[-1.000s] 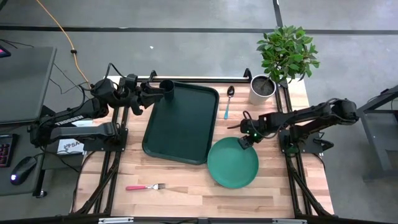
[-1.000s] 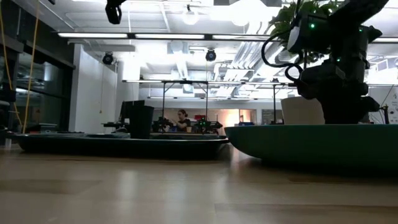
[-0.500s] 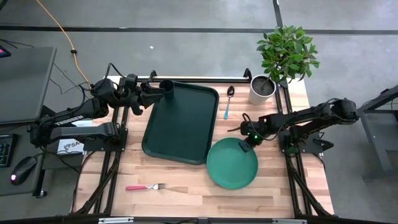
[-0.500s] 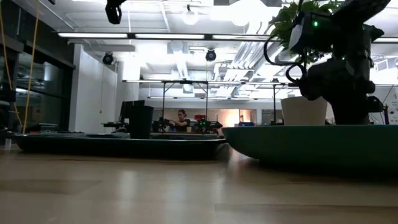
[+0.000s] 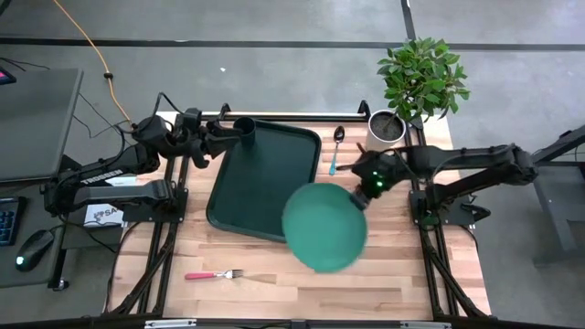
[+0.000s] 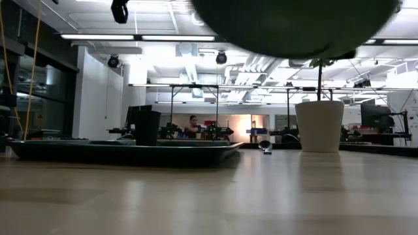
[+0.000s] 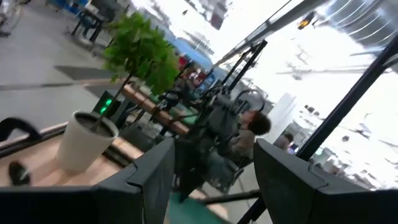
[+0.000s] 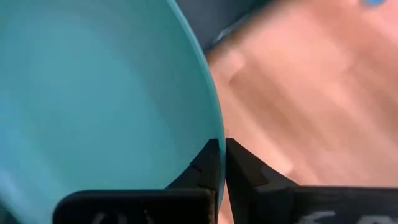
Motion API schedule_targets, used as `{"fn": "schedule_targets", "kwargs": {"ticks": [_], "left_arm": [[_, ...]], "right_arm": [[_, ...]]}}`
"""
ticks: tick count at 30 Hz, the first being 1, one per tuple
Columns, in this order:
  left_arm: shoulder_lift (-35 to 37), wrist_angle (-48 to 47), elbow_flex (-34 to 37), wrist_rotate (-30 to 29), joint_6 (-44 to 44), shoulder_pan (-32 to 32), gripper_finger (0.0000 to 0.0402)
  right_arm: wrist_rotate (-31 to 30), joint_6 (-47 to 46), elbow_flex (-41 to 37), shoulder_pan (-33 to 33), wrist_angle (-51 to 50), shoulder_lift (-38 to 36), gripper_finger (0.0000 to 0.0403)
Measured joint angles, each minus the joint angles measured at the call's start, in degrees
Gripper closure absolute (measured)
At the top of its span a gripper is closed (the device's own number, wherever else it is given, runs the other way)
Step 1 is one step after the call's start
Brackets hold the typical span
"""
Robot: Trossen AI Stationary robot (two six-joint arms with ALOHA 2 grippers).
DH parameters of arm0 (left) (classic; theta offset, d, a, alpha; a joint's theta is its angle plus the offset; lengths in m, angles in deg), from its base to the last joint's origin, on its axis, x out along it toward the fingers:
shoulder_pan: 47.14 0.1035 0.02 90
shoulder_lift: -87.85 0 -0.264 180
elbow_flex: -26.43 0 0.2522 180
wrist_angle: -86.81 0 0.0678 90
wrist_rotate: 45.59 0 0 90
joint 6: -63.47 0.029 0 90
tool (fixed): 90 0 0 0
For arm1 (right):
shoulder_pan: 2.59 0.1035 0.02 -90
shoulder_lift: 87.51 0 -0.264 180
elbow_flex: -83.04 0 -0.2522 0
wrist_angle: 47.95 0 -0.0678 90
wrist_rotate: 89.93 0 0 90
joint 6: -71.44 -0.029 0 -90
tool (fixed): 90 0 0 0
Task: Pick and place plate/cup/fork/spoon on tray
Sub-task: Put the green plate on the black serving tray to the bottom right of the black cup
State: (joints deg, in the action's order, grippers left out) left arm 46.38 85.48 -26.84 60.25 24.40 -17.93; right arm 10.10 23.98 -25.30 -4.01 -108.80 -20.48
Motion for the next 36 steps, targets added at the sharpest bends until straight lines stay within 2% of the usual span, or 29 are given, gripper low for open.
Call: {"fn": "schedule_targets", "kwargs": {"ticks": [2,6,11,14,18,23,29,33,36], "left_arm": [[0.02,2.06,-0.02,0.10,0.01,0.00,0.0200],[0.02,4.97,-0.02,0.65,1.11,0.00,0.0200],[0.22,5.78,-0.04,0.65,1.13,0.00,0.0200],[0.22,5.65,-0.04,0.63,1.18,0.00,0.0200],[0.22,5.60,-0.04,0.53,1.24,0.00,0.0200],[0.22,5.58,-0.03,0.02,1.22,0.00,0.0200],[0.22,5.56,-0.04,-0.20,1.17,0.00,0.0200],[0.24,5.60,-0.03,-0.21,1.15,0.00,0.0200],[0.24,5.61,-0.04,-0.22,1.13,0.00,0.0200]], "right_arm": [[-3.06,-0.26,1.08,-0.73,3.12,3.19,0.0402],[-6.88,-4.54,1.81,-3.07,16.64,11.86,0.0402],[-6.93,-10.16,1.81,-7.99,33.39,23.96,0.0402],[-6.58,-13.65,1.81,-10.25,39.00,29.67,0.0402],[-5.49,-17.37,1.76,-11.93,40.93,35.45,0.0403],[-4.28,-20.90,2.60,-12.10,41.67,39.28,0.0403],[-4.47,-21.61,6.91,-12.08,38.76,41.99,0.0403],[-6.36,-21.81,7.38,-12.06,38.10,42.59,0.0402],[-5.64,-22.15,7.38,-12.10,38.26,42.59,0.0402]]}}
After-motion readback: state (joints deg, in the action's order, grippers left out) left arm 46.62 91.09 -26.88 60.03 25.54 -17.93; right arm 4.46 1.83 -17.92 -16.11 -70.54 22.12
